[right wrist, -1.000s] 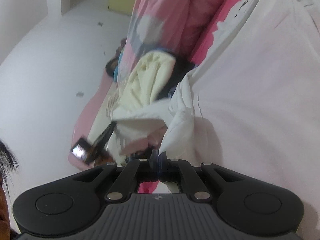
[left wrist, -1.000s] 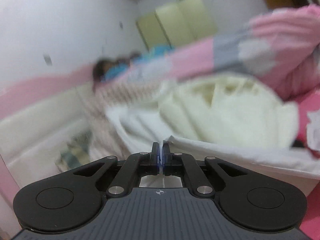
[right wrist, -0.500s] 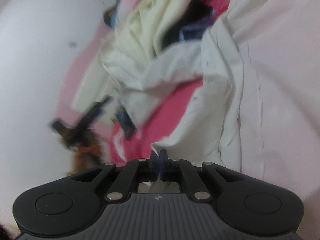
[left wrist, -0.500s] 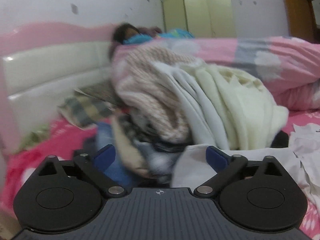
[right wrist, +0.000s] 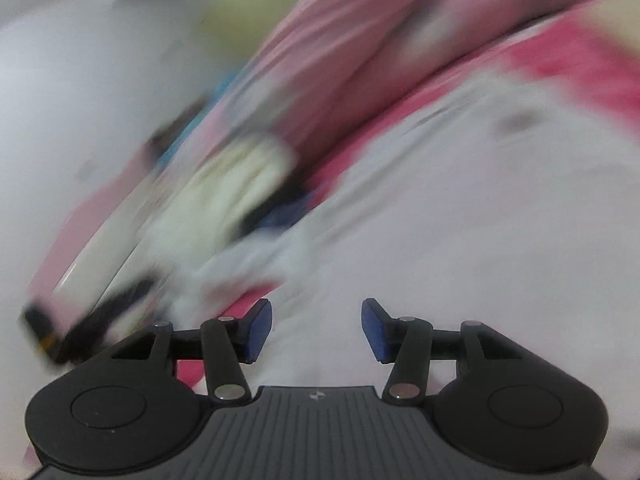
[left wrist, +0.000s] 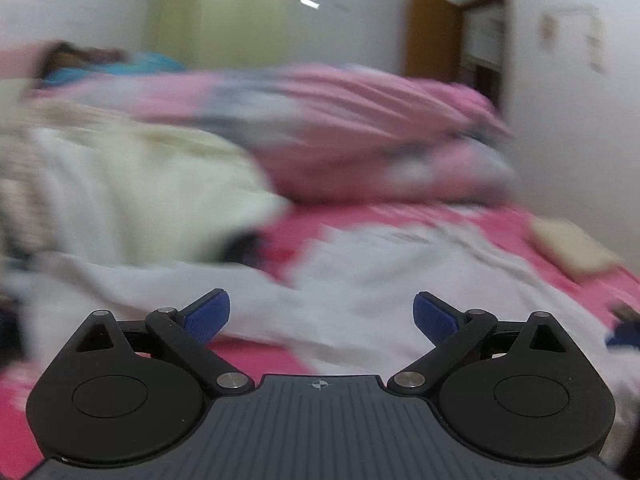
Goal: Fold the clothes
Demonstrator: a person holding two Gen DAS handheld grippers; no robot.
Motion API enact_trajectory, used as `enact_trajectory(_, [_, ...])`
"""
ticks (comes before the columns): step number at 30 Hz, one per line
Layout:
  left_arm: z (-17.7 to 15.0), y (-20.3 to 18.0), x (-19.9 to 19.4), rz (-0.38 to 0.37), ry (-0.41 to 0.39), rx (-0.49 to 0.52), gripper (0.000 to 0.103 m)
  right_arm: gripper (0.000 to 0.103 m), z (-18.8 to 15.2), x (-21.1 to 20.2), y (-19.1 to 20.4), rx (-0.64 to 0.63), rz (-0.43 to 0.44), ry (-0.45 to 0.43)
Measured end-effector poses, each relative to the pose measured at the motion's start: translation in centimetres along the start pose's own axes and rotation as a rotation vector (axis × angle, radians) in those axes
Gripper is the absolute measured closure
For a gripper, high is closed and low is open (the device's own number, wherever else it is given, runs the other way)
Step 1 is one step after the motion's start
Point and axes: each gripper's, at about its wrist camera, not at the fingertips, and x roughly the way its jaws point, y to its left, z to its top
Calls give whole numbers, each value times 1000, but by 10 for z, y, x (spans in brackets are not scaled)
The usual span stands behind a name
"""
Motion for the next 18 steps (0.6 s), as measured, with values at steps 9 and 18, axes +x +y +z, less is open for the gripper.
enact_trajectory(9, [-45, -135, 59, -267, 228, 236, 4, 51, -20, -94, -118, 240, -335, -231])
enact_trajectory(18, [-66, -178, 77, -291, 290, 306, 4, 101, -30, -87, -145, 222, -370, -244])
